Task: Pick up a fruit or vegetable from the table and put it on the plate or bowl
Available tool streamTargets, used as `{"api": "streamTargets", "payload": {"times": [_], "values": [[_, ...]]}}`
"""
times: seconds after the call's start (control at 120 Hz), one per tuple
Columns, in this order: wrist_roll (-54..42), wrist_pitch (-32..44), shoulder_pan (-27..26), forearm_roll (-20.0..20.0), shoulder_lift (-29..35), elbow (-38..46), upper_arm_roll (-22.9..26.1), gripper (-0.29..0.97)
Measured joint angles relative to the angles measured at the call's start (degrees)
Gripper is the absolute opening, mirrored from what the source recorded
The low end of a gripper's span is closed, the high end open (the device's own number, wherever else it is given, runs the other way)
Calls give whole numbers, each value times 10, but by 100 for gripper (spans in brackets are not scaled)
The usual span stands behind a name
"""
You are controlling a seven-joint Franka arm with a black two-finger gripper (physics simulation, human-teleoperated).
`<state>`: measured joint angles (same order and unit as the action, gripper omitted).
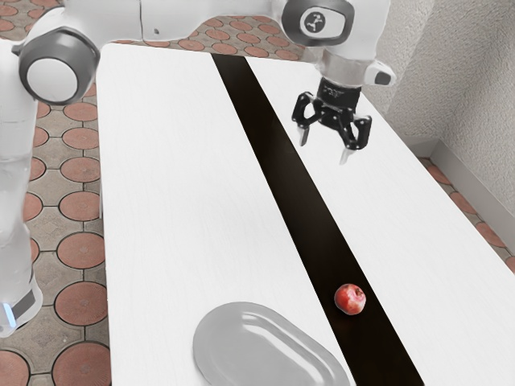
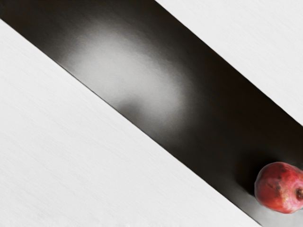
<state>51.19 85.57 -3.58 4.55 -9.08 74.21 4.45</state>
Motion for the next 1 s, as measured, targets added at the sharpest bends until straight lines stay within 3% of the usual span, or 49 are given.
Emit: {"api": "streamTargets", "payload": {"times": [0.217,0.367,0.467,0.542,0.683,1.0], "values": [[279,1,-3,6,-8,-8,3,68],[387,4,-8,6,-12,-23,40,68],[423,9,-6,9,-52,-27,99,68],[435,17,5,23,-97,-39,116,68],[445,36,-8,35,-172,-106,124,68],[442,79,-3,81,-221,-91,113,68]]}}
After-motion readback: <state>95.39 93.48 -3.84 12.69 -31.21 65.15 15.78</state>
